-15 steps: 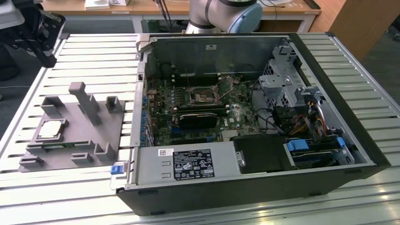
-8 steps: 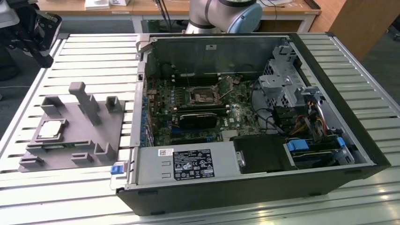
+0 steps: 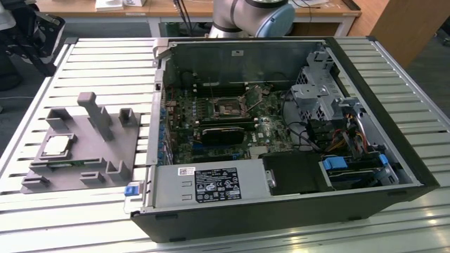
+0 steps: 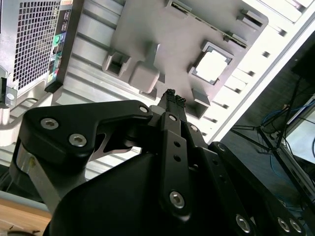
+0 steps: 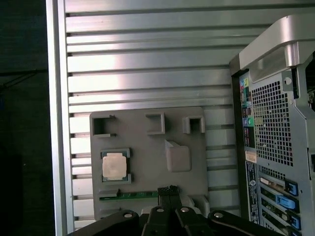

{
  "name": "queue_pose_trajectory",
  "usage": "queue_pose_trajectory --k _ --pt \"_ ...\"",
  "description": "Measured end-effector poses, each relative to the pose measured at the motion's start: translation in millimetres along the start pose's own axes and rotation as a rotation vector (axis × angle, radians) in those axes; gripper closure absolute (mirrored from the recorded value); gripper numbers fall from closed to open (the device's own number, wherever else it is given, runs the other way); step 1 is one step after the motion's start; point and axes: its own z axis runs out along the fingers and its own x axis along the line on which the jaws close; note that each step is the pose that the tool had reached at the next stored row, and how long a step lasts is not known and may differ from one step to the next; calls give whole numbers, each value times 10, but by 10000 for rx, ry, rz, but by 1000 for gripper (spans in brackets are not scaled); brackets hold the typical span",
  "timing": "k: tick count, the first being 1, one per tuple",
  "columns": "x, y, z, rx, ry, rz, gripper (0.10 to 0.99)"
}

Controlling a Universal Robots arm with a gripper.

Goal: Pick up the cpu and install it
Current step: 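Reach for the cpu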

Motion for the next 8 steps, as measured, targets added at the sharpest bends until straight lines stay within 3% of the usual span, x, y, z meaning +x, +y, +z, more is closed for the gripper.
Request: queue_pose_trajectory --k 8 --pt "61 -4 0 0 0 1 980"
